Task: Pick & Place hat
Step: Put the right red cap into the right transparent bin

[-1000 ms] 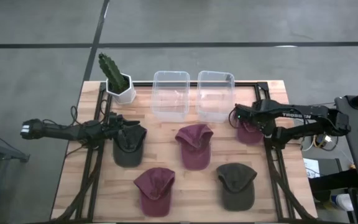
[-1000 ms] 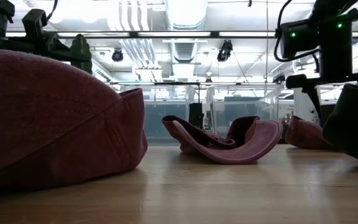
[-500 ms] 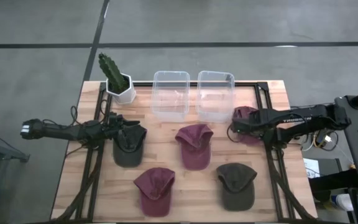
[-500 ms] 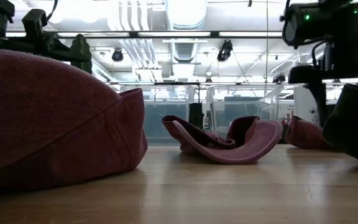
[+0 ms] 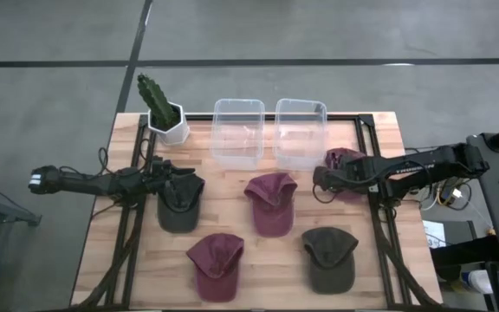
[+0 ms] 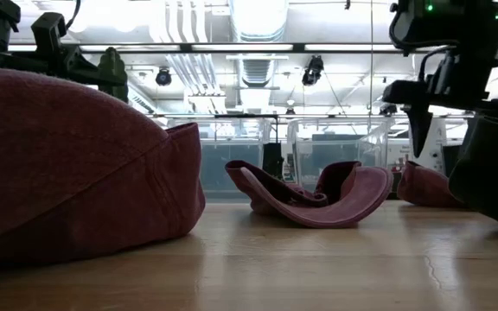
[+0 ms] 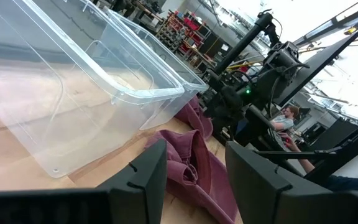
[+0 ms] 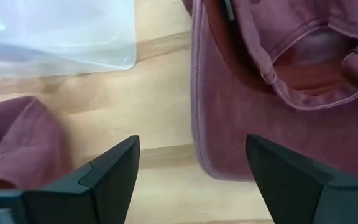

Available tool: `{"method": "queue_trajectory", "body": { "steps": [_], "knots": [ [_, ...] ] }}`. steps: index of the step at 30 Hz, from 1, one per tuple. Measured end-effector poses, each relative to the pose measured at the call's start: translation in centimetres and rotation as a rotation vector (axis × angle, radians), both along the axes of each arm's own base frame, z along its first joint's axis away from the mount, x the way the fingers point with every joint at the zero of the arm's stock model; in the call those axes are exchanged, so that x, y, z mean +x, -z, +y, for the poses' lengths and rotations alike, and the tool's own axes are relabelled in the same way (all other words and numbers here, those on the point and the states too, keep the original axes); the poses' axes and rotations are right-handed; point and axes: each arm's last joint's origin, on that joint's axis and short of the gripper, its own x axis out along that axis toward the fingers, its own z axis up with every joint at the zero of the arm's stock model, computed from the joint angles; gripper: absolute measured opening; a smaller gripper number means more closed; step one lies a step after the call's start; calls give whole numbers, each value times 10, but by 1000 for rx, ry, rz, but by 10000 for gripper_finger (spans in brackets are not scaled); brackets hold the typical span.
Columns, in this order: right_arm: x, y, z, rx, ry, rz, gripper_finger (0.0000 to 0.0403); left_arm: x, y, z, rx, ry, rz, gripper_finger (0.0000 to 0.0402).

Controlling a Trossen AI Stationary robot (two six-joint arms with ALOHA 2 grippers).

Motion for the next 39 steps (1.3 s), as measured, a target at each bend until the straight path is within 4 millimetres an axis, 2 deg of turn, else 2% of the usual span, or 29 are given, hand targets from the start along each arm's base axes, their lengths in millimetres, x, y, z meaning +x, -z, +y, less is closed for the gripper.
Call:
{"method": "queue_trajectory", "body": {
  "steps": [8,17,29,39],
  "knots": [
    [14,25,1,-1,-21,155,297,0,0,0,-1,0,0,155],
    [30,52,1,0,-18,316,287,0,0,0,-1,1,0,155],
    [28,57,1,16,1,368,285,0,0,0,-1,1,0,155],
    [30,69,1,11,-15,433,261,0,0,0,-1,1,0,155]
  ]
}}
